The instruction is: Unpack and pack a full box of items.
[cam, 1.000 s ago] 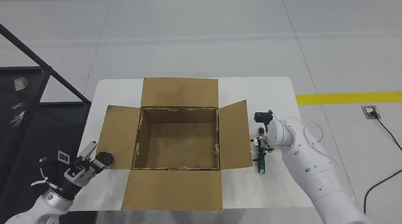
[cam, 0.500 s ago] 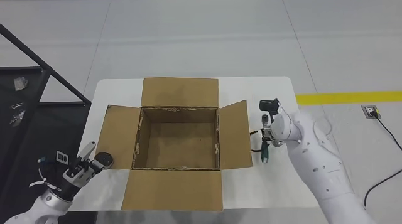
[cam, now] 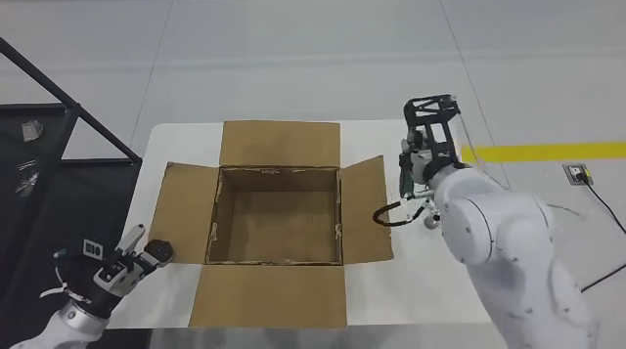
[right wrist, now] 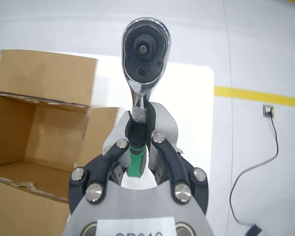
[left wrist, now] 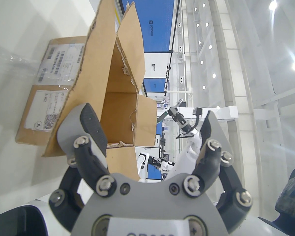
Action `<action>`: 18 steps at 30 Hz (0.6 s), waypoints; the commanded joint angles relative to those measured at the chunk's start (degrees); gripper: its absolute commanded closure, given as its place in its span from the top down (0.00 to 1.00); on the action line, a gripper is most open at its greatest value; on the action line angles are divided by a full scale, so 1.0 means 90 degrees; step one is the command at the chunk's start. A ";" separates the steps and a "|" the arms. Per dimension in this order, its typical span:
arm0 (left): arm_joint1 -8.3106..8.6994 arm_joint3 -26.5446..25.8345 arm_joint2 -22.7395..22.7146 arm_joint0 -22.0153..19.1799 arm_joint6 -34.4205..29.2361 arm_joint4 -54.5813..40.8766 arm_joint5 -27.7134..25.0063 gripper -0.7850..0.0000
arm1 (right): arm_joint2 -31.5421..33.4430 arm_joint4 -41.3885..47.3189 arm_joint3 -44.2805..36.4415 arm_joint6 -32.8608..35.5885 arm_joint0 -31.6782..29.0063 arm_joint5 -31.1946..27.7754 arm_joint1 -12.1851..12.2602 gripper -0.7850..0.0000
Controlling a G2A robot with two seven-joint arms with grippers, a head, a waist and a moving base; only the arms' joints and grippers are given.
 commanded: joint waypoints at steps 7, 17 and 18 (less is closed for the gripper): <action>-0.0012 -0.0044 -0.0180 0.0209 0.0078 -0.0186 -0.0151 1.00 | -0.1755 0.0730 0.0487 -0.0332 0.1092 -0.0389 -0.0401 0.00; -0.0021 0.0256 -0.0779 0.0415 0.0120 -0.0848 -0.0344 1.00 | -0.3887 0.2733 0.4325 -0.0564 0.2688 -0.1075 -0.1464 0.00; -0.0018 0.0301 -0.0826 0.0396 0.0093 -0.0916 -0.0327 1.00 | -0.4040 0.2903 0.4740 -0.0590 0.2817 -0.1209 -0.1590 0.00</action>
